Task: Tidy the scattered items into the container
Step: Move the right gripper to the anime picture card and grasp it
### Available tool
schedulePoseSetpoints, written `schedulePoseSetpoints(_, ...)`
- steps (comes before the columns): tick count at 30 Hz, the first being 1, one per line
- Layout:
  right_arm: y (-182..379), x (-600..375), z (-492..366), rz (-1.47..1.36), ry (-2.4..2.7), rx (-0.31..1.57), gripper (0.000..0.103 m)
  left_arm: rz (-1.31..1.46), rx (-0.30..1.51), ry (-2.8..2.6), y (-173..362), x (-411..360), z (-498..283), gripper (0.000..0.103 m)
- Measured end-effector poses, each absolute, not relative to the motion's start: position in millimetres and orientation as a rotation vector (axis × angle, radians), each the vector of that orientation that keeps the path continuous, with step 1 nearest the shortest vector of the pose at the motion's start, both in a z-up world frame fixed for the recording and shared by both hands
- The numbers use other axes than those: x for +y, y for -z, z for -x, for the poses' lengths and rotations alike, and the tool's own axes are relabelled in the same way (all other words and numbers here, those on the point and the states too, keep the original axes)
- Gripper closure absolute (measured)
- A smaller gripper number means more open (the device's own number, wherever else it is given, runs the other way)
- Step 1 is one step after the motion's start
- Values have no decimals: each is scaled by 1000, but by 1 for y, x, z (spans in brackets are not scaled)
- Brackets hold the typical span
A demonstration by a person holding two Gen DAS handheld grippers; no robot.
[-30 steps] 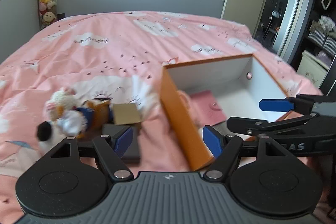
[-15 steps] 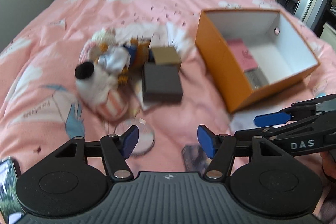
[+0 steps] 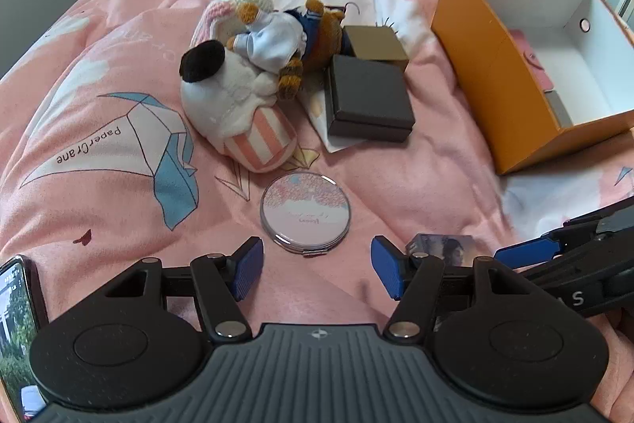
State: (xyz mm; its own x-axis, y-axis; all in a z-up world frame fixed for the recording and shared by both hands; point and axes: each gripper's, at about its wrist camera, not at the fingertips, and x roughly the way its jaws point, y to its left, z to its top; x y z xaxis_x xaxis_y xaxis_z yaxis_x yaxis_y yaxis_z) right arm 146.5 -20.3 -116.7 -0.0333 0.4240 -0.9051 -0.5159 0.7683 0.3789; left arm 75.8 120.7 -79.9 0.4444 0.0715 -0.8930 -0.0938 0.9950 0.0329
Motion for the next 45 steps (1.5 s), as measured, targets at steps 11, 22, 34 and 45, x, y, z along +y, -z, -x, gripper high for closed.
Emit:
schedulePoseSetpoints(11,133,-8,-149,113,-784,1468,34,-25,1147,-137,95,119,-83,32)
schedulePoseSetpoints(22,105,-21,-157,159,-758,1342,94,3,1073,-90,82,116,-82,32)
schedulePoseSetpoints(34,122,4,-148,192,-783,1420,39,7,1083,-123,83,122,-79,33)
schedulePoseSetpoints(45,117,4,-151,239,-782,1365,73,13,1078,-114,81,123,-78,33)
